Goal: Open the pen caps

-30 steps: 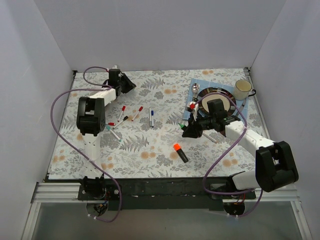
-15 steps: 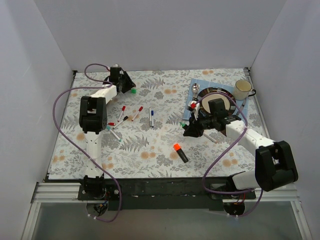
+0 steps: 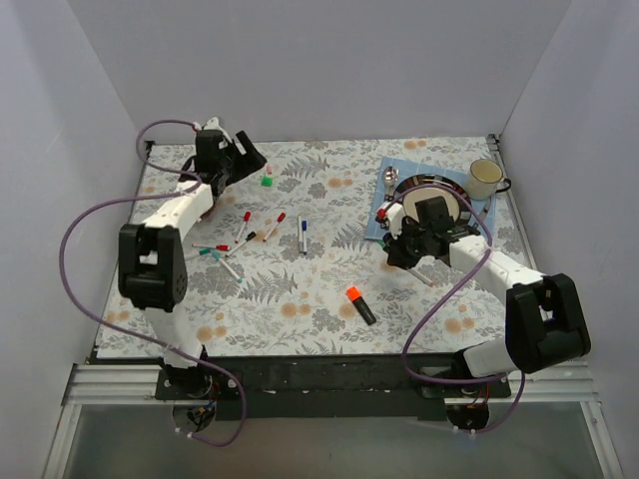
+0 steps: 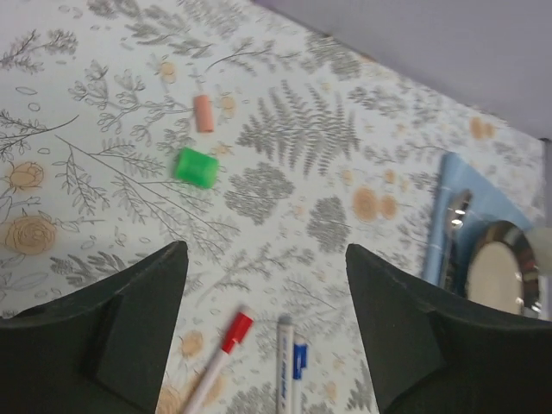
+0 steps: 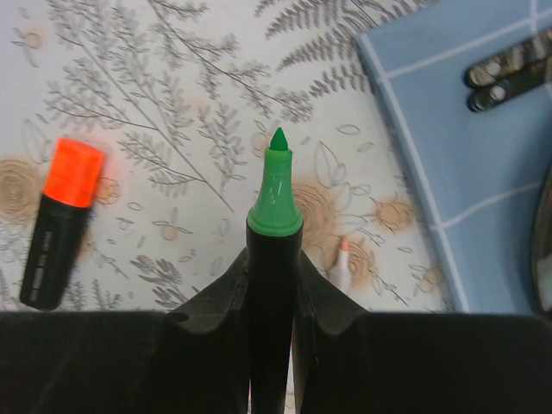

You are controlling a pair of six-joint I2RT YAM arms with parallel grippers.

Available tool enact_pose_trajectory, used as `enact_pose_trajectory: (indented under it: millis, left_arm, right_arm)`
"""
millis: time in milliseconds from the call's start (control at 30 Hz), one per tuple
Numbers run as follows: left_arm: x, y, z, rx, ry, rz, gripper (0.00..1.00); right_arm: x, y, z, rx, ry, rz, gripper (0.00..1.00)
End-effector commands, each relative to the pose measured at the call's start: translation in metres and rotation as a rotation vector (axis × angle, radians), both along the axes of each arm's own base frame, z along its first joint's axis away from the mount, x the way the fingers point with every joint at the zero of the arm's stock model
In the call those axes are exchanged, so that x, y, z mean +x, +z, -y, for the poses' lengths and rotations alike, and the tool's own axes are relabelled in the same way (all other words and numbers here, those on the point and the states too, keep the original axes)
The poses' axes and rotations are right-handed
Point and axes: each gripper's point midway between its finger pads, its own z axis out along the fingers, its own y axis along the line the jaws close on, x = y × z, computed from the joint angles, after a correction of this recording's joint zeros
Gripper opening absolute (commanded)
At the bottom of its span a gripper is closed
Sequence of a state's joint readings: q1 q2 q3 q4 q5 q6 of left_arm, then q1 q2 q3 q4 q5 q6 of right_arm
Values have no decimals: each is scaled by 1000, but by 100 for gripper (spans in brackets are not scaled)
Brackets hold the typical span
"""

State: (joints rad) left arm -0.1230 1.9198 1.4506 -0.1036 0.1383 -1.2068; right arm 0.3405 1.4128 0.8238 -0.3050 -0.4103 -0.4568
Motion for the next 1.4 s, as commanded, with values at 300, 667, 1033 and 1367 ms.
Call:
enact_pose_trajectory:
  millis: [300, 667, 1033, 1367]
  left_arm:
    - [-180, 100, 20, -156, -151, 292, 91]
    - [-251, 76, 18, -205, -190, 254, 98]
    - [-267, 73, 30, -284, -241, 221, 98]
    - [-290, 69, 51, -374, -311, 150, 98]
  right_arm:
    - [-1, -33, 62, -254, -99, -56, 15]
    - [-10, -47, 69, -289, -104, -97, 26]
    - [-10, -47, 71, -300, -110, -98, 39]
    - [-3, -22, 71, -270, -116, -8, 54]
